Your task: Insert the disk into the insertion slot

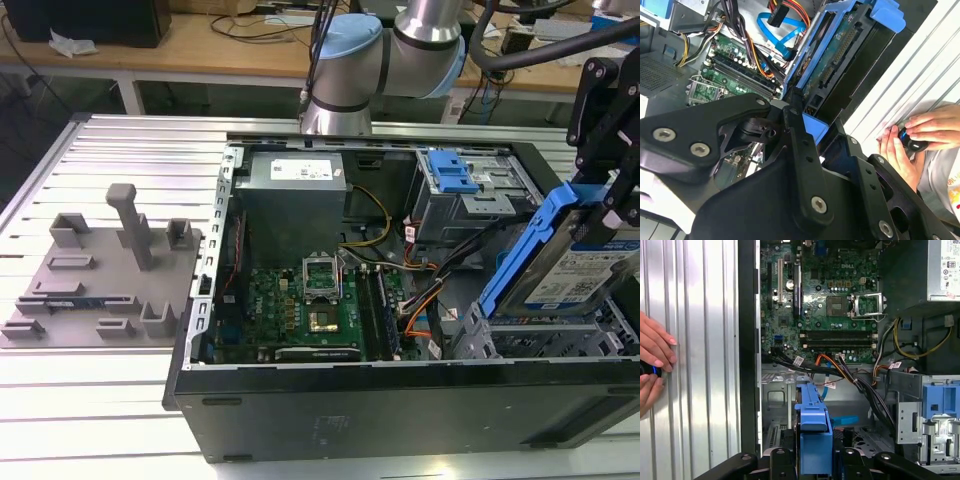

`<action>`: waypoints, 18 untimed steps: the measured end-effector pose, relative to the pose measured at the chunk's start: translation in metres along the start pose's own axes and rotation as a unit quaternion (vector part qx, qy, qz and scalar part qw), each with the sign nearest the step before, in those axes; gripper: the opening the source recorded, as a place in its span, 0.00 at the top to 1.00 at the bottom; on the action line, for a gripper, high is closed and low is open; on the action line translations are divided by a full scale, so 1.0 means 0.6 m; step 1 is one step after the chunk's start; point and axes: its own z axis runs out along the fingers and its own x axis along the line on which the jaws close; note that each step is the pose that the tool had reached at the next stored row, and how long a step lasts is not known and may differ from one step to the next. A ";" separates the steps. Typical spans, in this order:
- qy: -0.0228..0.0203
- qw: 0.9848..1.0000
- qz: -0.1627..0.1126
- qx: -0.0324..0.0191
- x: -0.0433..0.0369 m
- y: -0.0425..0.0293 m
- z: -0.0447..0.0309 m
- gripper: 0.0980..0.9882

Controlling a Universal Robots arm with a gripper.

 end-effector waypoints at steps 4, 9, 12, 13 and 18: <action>0.000 1.000 0.000 0.000 0.000 0.000 0.008 0.70; 0.000 1.000 0.000 -0.002 0.000 0.000 -0.012 0.70; 0.001 1.000 0.000 -0.007 -0.001 -0.003 -0.027 0.70; 0.002 1.000 0.000 -0.009 -0.001 -0.003 -0.027 0.70; 0.002 1.000 0.000 -0.009 -0.001 -0.003 -0.027 0.70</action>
